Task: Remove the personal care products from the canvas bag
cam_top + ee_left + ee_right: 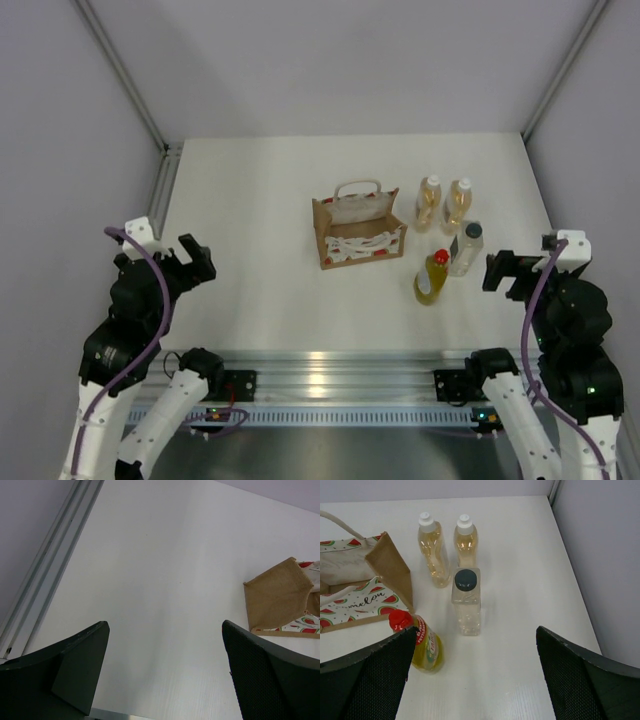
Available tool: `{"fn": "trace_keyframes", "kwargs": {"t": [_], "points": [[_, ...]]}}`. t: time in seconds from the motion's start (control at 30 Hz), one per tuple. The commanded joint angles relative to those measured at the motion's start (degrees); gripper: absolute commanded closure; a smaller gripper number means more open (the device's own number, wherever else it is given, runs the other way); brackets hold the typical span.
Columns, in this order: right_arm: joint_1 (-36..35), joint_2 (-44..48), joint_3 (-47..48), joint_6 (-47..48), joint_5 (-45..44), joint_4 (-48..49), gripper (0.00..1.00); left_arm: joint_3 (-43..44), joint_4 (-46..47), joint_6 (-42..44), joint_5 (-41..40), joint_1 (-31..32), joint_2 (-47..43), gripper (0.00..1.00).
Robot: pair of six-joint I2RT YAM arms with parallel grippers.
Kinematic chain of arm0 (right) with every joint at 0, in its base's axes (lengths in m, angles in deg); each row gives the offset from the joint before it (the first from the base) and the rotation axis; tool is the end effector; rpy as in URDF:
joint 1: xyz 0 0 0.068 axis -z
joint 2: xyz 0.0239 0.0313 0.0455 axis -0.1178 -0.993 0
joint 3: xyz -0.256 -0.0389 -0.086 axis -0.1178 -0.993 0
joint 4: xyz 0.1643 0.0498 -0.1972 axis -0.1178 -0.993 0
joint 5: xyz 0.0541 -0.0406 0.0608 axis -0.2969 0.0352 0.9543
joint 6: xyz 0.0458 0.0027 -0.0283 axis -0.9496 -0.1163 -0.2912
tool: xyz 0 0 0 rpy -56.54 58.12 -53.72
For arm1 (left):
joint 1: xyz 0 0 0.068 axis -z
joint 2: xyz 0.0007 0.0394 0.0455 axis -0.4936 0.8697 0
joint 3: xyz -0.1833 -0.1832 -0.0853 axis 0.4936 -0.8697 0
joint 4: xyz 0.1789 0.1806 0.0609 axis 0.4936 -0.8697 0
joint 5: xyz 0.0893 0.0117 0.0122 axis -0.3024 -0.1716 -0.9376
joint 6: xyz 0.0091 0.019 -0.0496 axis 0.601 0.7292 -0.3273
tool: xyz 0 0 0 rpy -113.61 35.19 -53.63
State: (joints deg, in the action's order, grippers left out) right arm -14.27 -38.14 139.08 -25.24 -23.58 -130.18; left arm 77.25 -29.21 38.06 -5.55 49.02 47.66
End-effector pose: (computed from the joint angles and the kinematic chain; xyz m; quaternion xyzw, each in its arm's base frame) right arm 0.0415 -0.0011 0.3695 0.0194 0.7749 -0.0190 0.6314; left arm 0.0722 -0.0094 0.3782 -0.1398 0.7968 -0.0279 0.5872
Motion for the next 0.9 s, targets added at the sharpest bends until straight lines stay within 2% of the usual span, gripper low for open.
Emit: {"fn": "trace_keyframes", "kwargs": {"t": [0.0,0.4,0.87], "points": [[-0.84,1.82,2.32,0.13,0.06,-1.71,0.0,2.89,-2.25,1.63,1.37,-0.37,-1.92,0.02],[-0.93,2.88,3.38,0.4,1.12,-2.94,0.01,3.68,-5.76,2.34,1.37,-0.37,-4.74,0.02],[-1.19,2.61,3.38,0.57,1.3,-2.94,0.0,3.77,-5.59,2.25,0.67,-0.37,-4.83,0.02]]}}
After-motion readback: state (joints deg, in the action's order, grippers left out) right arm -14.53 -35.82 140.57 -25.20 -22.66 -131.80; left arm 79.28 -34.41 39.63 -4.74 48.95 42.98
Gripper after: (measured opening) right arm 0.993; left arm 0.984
